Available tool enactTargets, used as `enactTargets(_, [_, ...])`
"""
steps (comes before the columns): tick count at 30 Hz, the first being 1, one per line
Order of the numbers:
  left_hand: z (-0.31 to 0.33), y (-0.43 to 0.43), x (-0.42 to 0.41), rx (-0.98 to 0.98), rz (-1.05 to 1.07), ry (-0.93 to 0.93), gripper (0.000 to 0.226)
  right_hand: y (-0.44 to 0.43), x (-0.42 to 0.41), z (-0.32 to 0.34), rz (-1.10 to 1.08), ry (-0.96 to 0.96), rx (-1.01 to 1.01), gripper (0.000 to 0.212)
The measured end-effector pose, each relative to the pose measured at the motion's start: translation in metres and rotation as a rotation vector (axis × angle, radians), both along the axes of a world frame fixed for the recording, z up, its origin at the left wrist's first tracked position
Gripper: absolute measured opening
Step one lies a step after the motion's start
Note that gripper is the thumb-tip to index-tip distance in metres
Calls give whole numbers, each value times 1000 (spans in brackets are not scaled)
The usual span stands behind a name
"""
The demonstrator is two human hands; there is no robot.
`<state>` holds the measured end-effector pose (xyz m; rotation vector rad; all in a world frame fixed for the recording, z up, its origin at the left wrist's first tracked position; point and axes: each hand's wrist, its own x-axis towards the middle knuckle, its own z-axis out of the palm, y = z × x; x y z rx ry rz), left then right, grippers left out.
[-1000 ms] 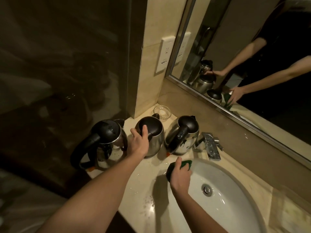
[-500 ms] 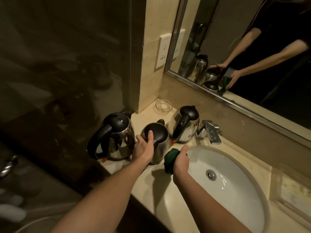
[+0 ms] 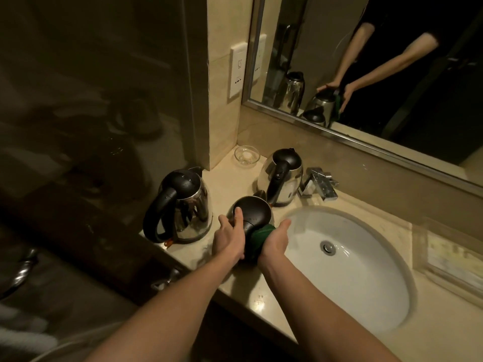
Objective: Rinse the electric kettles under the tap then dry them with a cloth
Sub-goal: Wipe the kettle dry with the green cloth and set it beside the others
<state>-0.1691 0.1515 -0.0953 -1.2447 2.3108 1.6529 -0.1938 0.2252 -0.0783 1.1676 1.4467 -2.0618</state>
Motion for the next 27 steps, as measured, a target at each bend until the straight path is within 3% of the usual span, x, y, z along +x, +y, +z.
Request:
enactTargets(4, [4,7,-8,119,240,7,58,-6,-4,-1,-47,11,64,70])
enactTargets(9, [2,10,-27,181,451,-48,72,-12,-9,8,-54,17,171,63])
enactTargets(17, [-7,15,-26,106,408,-47,73,-20,-15,-7,-34,-19,217,66])
enactTargets(27, [-1,13,-21,77,356,-28,70,-15,-2,-30,-41,-152,71,79])
